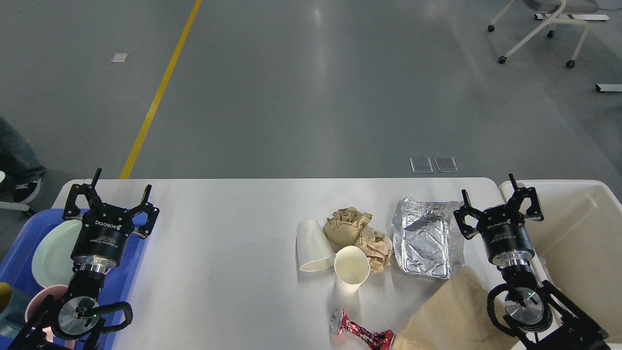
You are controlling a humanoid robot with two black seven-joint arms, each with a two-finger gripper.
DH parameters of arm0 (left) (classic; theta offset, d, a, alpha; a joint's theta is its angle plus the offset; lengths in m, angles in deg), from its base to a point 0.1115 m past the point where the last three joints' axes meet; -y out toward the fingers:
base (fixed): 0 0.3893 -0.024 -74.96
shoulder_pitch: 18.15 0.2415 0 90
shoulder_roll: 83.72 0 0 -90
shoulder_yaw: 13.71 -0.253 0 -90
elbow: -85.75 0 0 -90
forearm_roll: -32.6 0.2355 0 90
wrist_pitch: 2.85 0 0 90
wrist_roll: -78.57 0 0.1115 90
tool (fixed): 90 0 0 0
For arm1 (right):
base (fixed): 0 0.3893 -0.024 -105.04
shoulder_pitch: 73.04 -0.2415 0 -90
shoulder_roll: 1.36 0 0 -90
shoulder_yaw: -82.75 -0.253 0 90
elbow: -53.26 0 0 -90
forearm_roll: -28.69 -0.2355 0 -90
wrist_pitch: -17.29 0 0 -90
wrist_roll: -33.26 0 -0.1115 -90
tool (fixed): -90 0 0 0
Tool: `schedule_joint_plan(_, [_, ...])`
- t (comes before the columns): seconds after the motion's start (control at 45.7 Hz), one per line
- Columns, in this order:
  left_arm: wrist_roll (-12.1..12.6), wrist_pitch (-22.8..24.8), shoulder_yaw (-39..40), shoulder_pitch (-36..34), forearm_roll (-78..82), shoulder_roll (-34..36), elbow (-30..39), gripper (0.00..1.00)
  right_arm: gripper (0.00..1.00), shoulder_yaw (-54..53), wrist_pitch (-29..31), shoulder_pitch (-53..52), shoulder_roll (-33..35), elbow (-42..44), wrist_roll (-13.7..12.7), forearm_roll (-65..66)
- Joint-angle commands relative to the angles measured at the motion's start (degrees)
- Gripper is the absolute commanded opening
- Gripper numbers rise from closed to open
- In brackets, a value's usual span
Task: Tidy desktop
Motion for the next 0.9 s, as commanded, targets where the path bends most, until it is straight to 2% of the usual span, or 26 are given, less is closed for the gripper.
schedule_joint_plan(0.0, [-0.1, 0.0, -0.1, 0.0, 0.0, 0.0, 0.0, 0.96, 1.00, 0.1, 0.0, -0.1, -0.1, 0.0, 0.0, 0.1])
schedule_joint_plan(0.241, [0.0, -0.1, 0.0, 0.0, 0.0, 0.0, 0.0, 0.96, 1.00, 0.1, 2.2, -0.3, 0.4, -1.2, -0.5, 0.6])
schedule_joint_plan(0.394, [0.0, 0.0, 0.0, 0.0, 0.0, 0.0, 0.0, 0.96, 1.00, 0.1, 3.6, -0.4, 0.6, -1.2, -3.8, 0.8])
schedule_joint_plan(0.569, [-0.1, -0.1, 0.0, 0.0, 0.0, 0.0, 0.0, 0.96, 1.00, 0.1, 3.7, -0.9, 1.0, -1.8, -3.6, 0.8])
schedule_joint_plan(0.788, [0.0, 0.0, 0.0, 0.0, 0.0, 0.0, 0.0, 0.96, 1.00, 7.4, 4.0, -2.4, 5.6, -3.3, -3.4, 0.8])
schedule_joint_plan(0.875, [0.0, 0.0, 0.0, 0.0, 0.0, 0.0, 0.0, 0.96, 1.00, 12.6, 6.1, -6.0, 11.2, -3.2, -3.4, 0.5])
